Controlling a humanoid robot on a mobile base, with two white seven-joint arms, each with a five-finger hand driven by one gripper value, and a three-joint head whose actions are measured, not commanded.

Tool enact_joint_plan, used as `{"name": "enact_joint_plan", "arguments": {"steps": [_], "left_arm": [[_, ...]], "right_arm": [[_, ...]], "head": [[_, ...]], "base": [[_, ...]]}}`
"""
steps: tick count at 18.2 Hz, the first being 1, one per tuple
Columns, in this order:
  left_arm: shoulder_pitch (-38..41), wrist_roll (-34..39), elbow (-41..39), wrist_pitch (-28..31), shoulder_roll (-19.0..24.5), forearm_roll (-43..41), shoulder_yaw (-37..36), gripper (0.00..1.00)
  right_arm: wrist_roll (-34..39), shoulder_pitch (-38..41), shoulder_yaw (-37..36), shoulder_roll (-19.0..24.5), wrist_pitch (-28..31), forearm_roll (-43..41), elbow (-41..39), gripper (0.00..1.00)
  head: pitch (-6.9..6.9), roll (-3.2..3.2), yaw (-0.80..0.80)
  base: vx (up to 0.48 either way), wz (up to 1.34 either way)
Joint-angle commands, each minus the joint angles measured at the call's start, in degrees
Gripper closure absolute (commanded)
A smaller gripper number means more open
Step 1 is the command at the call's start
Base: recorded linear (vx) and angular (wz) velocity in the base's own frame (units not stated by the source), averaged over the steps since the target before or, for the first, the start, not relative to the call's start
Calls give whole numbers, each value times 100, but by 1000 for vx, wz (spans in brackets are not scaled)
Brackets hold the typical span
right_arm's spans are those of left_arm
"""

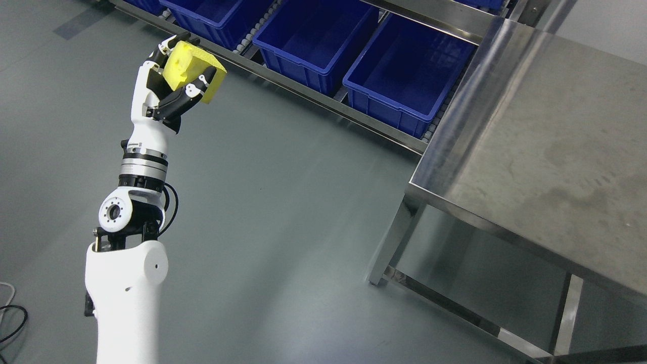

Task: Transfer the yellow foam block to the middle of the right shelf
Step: 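Hold the cube raised in the left hand while turning toward the blue bins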

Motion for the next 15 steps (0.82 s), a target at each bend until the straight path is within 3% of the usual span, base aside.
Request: {"name": "enact_joint_plan", "arguments": {"steps": [1, 9, 15], "left_arm": [[13, -23, -383, 4, 81, 4, 152, 73], [13, -32, -383, 4, 81, 4, 152, 72], [13, -32, -383, 4, 81, 4, 161, 72]], "right_arm": [[4, -9, 0, -100, 4, 0, -100, 0], [4, -9, 0, -100, 4, 0, -100, 0], [4, -17, 0, -100, 4, 0, -100, 0]], "head": [[0, 0, 0], [0, 0, 0], [0, 0, 0]], "base": [[-3, 266], [7, 329], [52, 728]]}}
